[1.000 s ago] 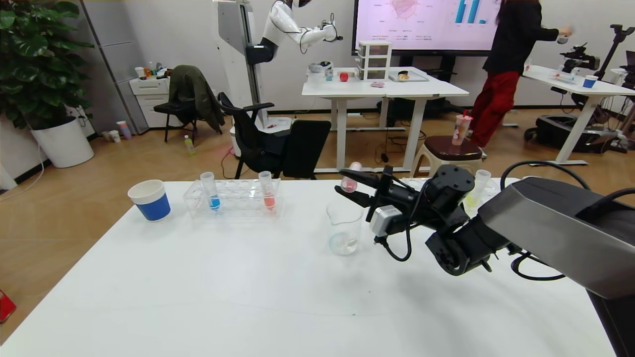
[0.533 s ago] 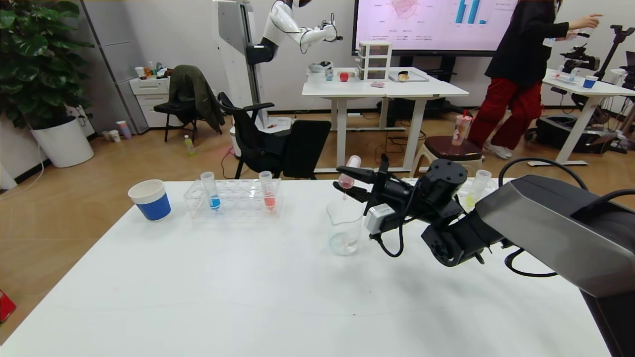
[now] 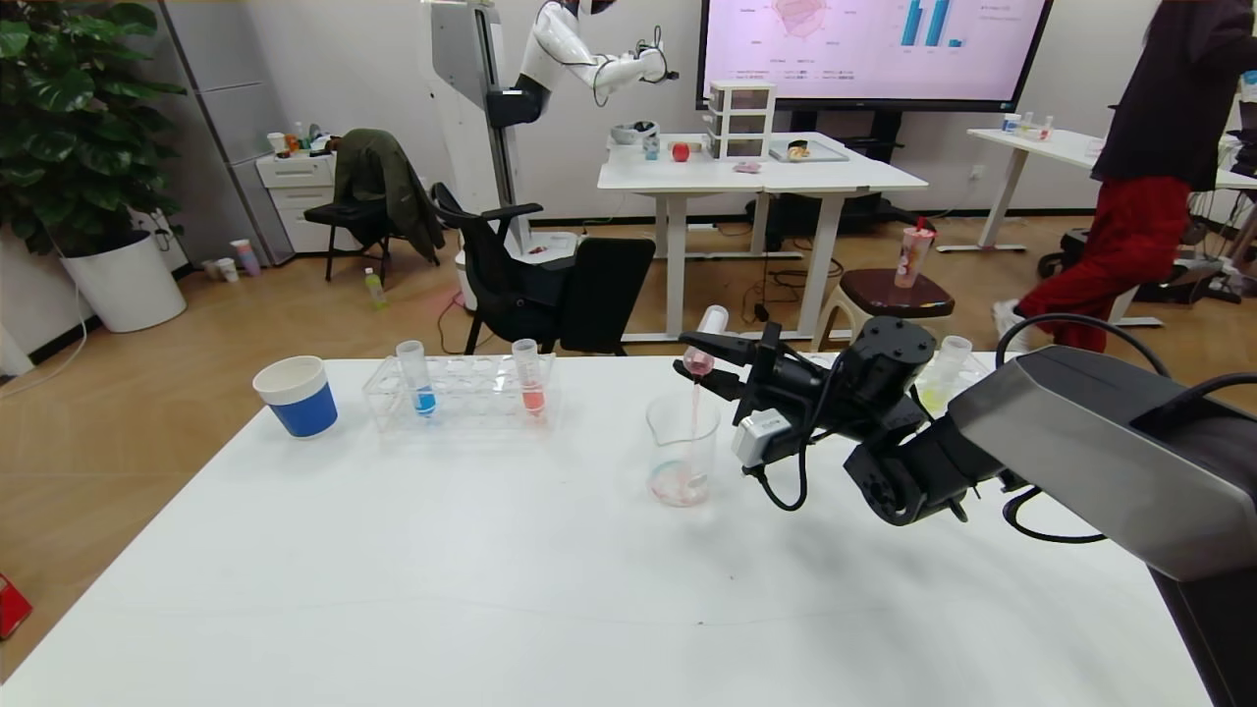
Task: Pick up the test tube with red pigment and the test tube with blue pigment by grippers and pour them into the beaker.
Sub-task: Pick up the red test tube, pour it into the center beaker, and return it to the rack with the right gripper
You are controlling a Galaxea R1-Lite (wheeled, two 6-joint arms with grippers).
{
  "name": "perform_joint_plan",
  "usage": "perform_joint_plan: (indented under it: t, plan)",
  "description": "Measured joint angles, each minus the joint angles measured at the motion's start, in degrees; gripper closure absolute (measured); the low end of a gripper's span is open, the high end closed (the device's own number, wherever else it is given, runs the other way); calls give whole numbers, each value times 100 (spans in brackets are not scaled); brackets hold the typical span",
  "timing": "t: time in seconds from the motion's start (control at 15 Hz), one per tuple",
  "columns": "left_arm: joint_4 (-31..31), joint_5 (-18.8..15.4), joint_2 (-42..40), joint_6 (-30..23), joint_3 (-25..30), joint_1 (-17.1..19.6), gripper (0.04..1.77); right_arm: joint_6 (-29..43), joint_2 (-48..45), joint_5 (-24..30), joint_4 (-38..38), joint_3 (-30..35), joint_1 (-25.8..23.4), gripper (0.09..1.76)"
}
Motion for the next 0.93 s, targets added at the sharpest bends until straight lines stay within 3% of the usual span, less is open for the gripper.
perform_joint_plan:
  t: [0.6, 0.93]
  plan:
    - [0, 0, 0, 0, 0, -2, 6, -955, 11, 419, 9, 54, 6, 133]
    - [0, 1, 0, -2, 0, -2, 6, -1059, 35, 579, -7, 87, 0, 133]
